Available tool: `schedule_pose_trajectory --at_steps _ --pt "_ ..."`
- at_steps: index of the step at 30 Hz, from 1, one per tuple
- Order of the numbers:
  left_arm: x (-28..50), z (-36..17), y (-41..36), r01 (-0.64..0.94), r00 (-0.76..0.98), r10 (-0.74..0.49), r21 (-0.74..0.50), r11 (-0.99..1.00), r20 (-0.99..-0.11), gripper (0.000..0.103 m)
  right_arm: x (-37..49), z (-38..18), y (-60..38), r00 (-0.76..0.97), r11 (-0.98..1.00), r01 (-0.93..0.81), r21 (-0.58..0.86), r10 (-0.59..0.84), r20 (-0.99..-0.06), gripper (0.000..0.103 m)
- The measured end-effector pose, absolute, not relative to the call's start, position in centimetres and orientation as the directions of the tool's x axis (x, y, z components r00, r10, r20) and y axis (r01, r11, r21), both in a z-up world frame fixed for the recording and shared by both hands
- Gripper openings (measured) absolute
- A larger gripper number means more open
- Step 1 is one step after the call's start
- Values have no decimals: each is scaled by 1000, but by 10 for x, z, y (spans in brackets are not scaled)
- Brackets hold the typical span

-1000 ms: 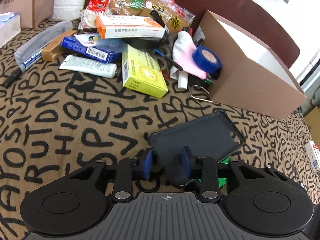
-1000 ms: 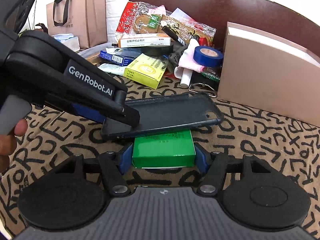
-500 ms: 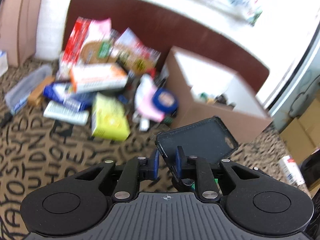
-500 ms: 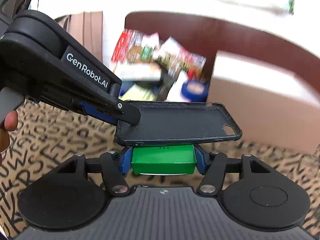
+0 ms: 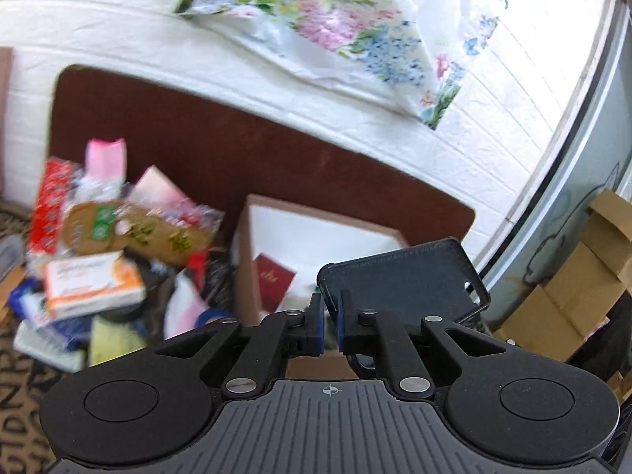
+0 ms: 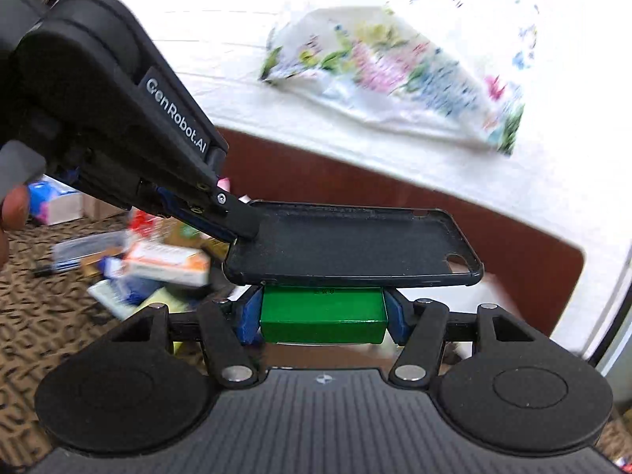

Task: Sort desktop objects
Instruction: 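Carry the phone case in the left tool and green box in the right tool to the cardboard box, then open the left tool over the cardboard box while the right tool releases the green box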

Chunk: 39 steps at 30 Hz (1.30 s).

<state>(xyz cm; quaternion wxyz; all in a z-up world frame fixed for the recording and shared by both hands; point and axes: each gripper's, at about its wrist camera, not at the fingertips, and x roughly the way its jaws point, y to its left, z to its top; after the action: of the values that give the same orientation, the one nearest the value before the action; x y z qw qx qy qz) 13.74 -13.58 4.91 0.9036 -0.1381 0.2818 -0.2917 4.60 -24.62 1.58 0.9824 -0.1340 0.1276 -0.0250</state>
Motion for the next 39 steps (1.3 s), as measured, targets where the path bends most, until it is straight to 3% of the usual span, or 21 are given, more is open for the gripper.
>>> schedule_pose_trajectory --at_steps 11,24,32,33,35,38,39 --pt "200 41 -204 465 660 -587 -359 809 -468 0 114 20 -302 955 945 54 -322 -143 -259 66" --pt "271 -16 -242 412 611 -514 -313 856 -602 0 191 -20 -340 896 929 -10 -371 -156 -415 66" --pt "290 -34 -247 387 592 -488 -305 870 -641 4 217 -36 -349 862 927 -32 -373 -163 -480 66" --pt "291 -35 -248 385 590 -485 -304 872 -645 7 218 -37 -348 859 927 -33 -374 -165 -484 66" --pt "293 -38 -248 382 586 -485 -306 872 -649 26 220 -39 -348 854 926 -36 -376 -167 -492 66" --pt "293 -37 -248 396 577 -512 -330 857 -636 39 221 -39 -347 847 927 -43 -374 -165 -505 67" --pt "291 -35 -248 411 569 -538 -352 841 -622 53 222 -39 -348 842 928 -47 -370 -163 -515 67"
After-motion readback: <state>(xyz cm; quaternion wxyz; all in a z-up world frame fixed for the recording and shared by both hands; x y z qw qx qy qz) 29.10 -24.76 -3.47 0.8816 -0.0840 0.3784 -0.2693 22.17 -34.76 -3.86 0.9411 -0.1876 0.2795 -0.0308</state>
